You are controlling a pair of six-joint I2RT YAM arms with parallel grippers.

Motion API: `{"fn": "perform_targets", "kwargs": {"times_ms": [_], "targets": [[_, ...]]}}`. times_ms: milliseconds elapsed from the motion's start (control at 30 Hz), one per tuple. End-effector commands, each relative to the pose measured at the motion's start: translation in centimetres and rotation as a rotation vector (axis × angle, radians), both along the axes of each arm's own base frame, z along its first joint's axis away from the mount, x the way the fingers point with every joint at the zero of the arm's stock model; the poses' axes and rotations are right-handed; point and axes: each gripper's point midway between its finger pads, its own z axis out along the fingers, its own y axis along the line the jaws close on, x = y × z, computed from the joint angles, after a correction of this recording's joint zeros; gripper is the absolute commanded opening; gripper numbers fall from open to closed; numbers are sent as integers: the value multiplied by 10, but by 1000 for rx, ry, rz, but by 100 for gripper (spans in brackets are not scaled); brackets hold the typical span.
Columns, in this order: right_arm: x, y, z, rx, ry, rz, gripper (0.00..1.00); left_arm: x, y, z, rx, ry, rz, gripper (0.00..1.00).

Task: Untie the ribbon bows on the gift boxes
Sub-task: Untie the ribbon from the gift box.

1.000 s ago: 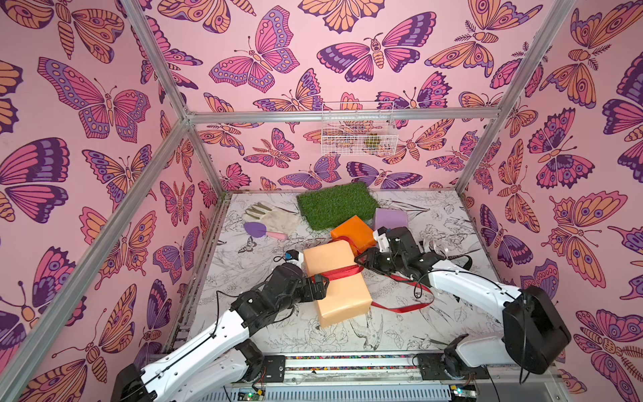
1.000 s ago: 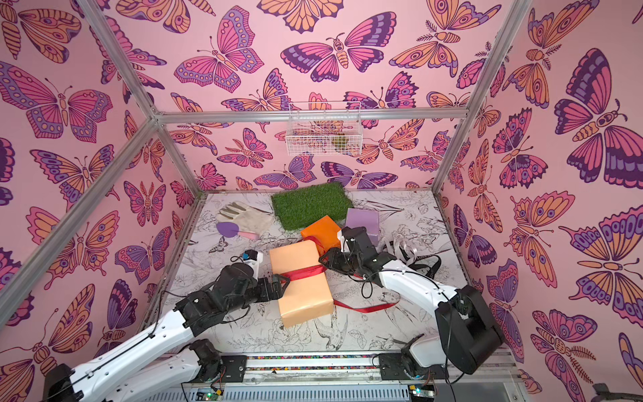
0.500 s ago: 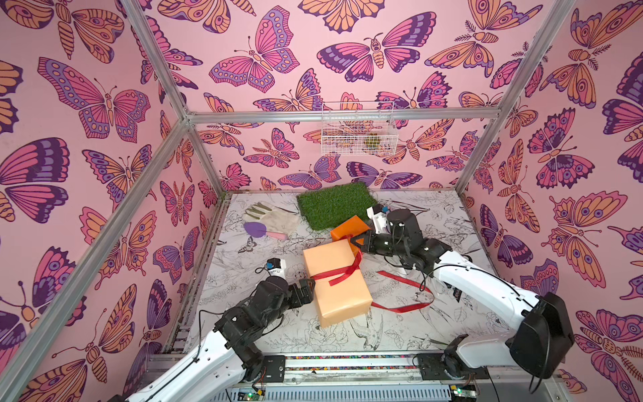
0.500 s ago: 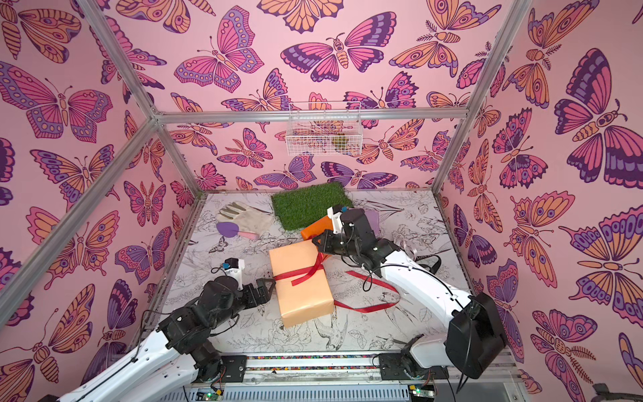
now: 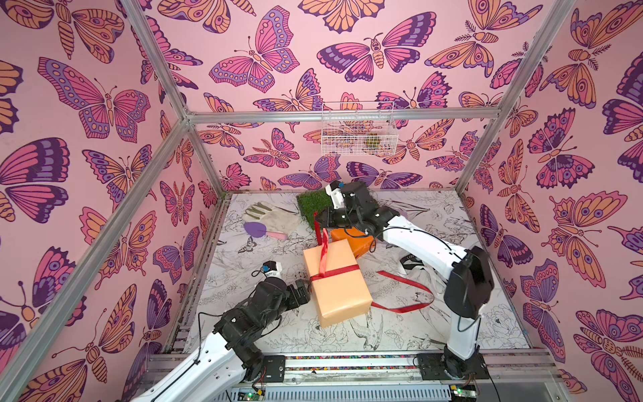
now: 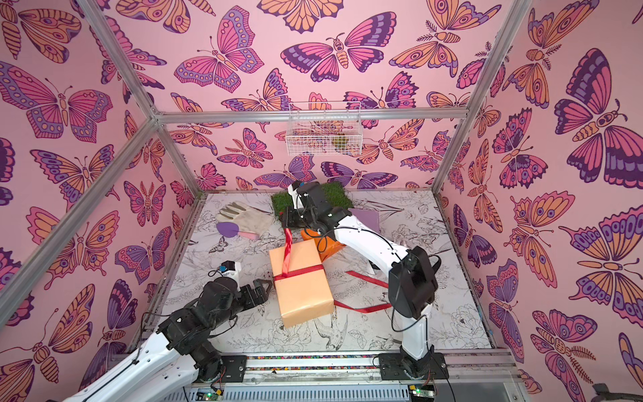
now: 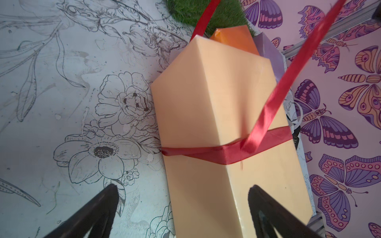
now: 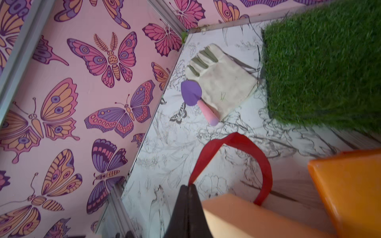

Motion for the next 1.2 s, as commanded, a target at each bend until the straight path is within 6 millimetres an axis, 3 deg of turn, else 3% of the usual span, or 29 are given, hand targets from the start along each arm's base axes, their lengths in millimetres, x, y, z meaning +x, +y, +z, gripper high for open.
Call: {"fn": "perform_targets", "kwargs": {"times_ms": [0,67,200,233,267,367,500,800,900,1033,1167], "targets": [[26,2,-10,-48,-5,-56,4,0,-6,3,6,13,-43,100],[41,5,-19,-63,3,-76,8,-1,-10,1,-3,21,-59,100],[48,5,-32,-99,33,-70,44,-2,-13,1,-13,11,-79,100],[46,3,-31,-102,37,-67,62,-1,-12,4,-11,-2,-76,100],[44,-1,-31,-116,37,-74,97,2,-10,8,-11,-26,-66,100],[34,-18,-23,-155,19,-91,99,17,-4,28,-21,-113,-20,100],[2,-50,-17,-207,28,-96,99,45,-1,62,-20,-217,-14,100],[-117,-135,-39,-267,128,-82,93,129,-22,101,-53,-314,-106,100],[-154,-164,-50,-300,180,-97,92,147,-39,104,-21,-333,-195,100],[-204,-190,-69,-333,257,-82,90,164,-53,88,-4,-313,-270,100],[-251,-189,-86,-279,384,19,90,169,-65,64,-30,-258,-348,99]]}}
